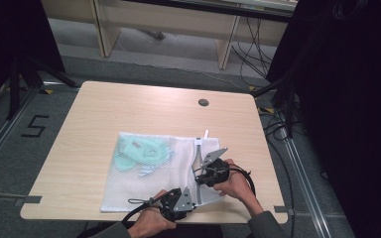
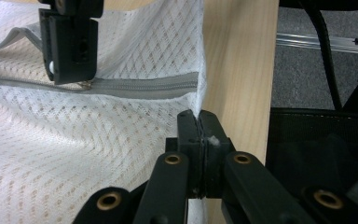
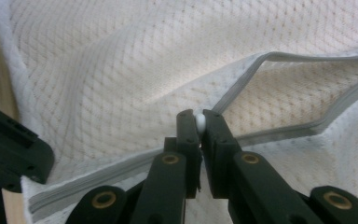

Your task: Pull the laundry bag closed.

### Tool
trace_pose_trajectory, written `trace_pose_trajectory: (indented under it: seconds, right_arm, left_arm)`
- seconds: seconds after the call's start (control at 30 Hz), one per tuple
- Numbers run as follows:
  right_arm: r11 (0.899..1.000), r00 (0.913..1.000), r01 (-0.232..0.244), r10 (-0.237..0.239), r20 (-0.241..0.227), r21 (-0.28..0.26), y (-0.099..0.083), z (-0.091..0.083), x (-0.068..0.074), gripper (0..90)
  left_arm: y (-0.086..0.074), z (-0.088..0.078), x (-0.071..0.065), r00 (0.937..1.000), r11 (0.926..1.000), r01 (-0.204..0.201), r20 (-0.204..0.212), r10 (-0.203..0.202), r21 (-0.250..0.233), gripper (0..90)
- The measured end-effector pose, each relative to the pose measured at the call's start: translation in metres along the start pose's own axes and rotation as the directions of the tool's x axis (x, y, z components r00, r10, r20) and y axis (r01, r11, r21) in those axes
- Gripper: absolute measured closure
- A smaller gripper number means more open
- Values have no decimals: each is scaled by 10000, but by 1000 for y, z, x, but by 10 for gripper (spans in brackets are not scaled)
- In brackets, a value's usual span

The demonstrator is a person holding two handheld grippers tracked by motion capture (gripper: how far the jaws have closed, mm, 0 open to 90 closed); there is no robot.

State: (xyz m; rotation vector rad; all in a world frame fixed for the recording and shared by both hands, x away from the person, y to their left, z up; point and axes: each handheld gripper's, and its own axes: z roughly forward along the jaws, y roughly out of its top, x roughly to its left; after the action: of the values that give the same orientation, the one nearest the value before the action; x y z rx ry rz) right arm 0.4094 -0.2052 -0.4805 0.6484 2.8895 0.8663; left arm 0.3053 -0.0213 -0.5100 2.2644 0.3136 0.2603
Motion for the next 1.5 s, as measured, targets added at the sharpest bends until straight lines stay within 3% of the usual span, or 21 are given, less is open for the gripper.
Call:
trace_pose_trajectory:
  seconds: [0.03,0.37,0.93,1.07,1.13,1.17,1.5]
  right_arm:
    - [9998,9998,-177,177,-7,27,0,0,0,862]
    - [9999,9999,29,-27,107,-130,3,0,-5,862]
    - [9990,9990,-269,282,360,-347,7,4,-17,862]
    - [9987,9988,-258,275,395,-431,9,3,-19,862]
    - [9989,9991,-37,57,422,-476,10,4,-22,862]
    - [9988,9989,-223,241,412,-431,11,5,-21,862]
    - [9989,9984,-239,259,496,-408,15,8,-29,862]
  left_arm:
    - [0,0,0,10000,10000,8,-44,-8,-39,890]
    - [0,-1,0,10000,10000,-45,-4,45,-25,890]
    - [-1,-1,-1,10000,10000,-24,-41,24,-68,890]
    - [0,-2,-1,10000,10000,19,-38,-19,-32,890]
    - [-1,-2,-1,10000,10000,8,-35,-8,-28,890]
    - [-1,-2,1,9999,9999,-108,-48,109,107,890]
    - [0,-3,0,9999,9999,-120,-48,121,18,890]
